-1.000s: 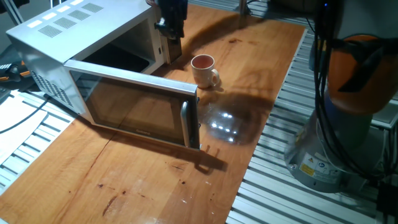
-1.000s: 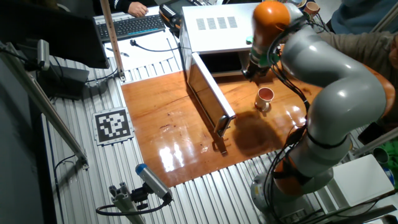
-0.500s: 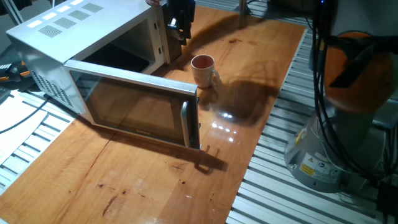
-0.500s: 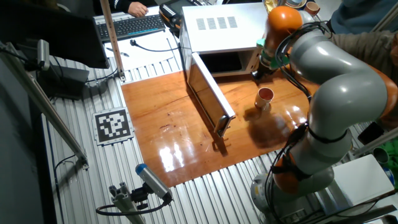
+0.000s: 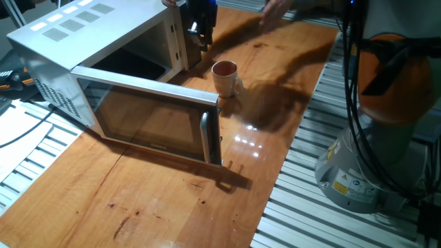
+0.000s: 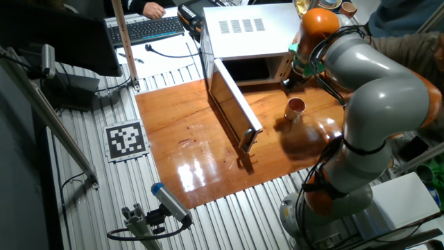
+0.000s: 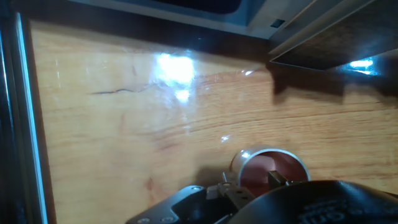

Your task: Put the bowl into the microwave

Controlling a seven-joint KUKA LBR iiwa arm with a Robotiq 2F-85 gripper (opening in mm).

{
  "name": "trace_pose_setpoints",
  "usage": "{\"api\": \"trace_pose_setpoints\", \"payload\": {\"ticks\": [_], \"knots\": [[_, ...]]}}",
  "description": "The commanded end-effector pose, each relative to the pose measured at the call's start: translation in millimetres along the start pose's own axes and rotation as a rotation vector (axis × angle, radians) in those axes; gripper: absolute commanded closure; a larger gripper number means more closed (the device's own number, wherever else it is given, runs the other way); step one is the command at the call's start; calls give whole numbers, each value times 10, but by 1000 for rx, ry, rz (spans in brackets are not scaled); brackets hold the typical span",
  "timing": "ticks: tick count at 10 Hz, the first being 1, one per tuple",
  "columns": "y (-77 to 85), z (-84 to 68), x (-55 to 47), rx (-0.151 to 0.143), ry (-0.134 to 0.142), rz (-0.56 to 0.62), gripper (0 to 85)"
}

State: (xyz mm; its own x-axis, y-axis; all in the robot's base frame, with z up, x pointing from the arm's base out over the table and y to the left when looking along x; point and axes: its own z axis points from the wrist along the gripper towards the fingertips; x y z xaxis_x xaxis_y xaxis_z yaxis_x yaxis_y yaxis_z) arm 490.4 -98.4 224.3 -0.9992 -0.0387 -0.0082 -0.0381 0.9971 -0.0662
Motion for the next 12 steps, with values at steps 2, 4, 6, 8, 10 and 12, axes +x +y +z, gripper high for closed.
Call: {"api": "trace_pose_setpoints", "payload": {"ticks": [2, 4, 6, 8, 10, 12], "knots": [[51, 31, -7, 0, 1, 9, 510], [69, 40, -8, -1, -1, 10, 510], [75, 30, -12, -6, -2, 12, 510], [75, 30, -12, -35, 28, 10, 850], [75, 30, -12, 2, 95, 38, 850], [75, 30, -12, 63, 67, 64, 850]]}}
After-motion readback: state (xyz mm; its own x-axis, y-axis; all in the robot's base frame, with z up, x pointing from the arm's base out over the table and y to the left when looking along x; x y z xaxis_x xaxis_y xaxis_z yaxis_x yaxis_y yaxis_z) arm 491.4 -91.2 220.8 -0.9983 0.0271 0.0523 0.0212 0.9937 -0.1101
